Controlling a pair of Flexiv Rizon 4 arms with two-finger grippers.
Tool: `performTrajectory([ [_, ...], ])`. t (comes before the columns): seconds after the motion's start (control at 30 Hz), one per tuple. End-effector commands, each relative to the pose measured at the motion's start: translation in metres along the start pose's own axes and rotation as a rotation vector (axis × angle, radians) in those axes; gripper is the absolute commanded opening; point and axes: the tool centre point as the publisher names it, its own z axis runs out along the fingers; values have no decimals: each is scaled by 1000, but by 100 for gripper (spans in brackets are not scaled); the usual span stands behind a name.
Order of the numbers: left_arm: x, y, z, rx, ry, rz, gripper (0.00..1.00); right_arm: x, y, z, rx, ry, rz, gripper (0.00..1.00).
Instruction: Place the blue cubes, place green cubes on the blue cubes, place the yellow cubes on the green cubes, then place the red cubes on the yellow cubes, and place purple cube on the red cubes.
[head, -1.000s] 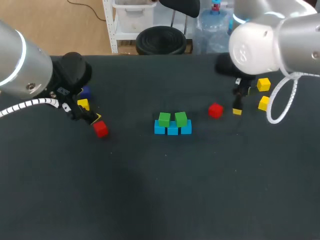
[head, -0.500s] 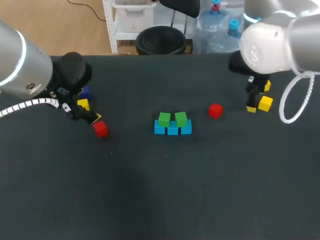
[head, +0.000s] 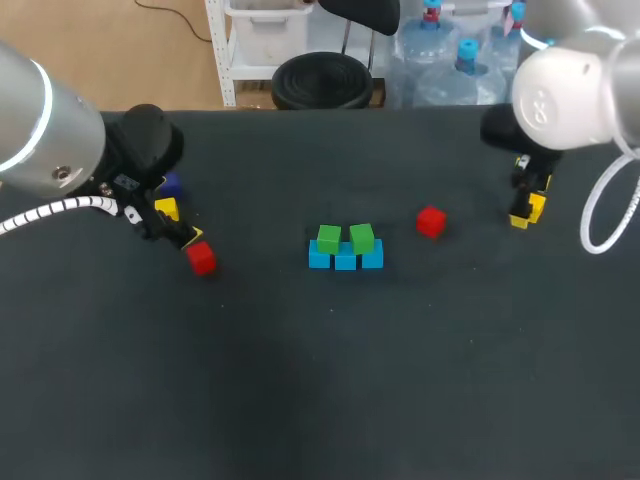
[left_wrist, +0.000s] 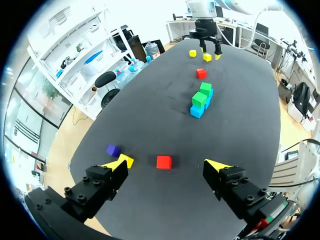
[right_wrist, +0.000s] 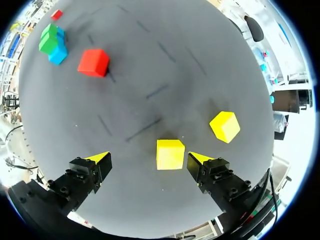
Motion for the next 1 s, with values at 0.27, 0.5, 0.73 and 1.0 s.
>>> performTrajectory([
  [0.27, 1, 1, 0, 3, -3, 2, 100, 7, -3, 7, 4, -6, 9, 100],
  [0.5, 1, 1, 0, 3, -3, 2, 100, 3, -4, 6, 10, -6, 7, 100],
  [0.73, 1, 1, 0, 3, -3, 2, 100, 0, -2, 9, -1, -2, 3, 100],
  [1.0, 1, 1, 0, 3, -3, 2, 100, 0, 0, 12, -10, -4, 7, 100],
])
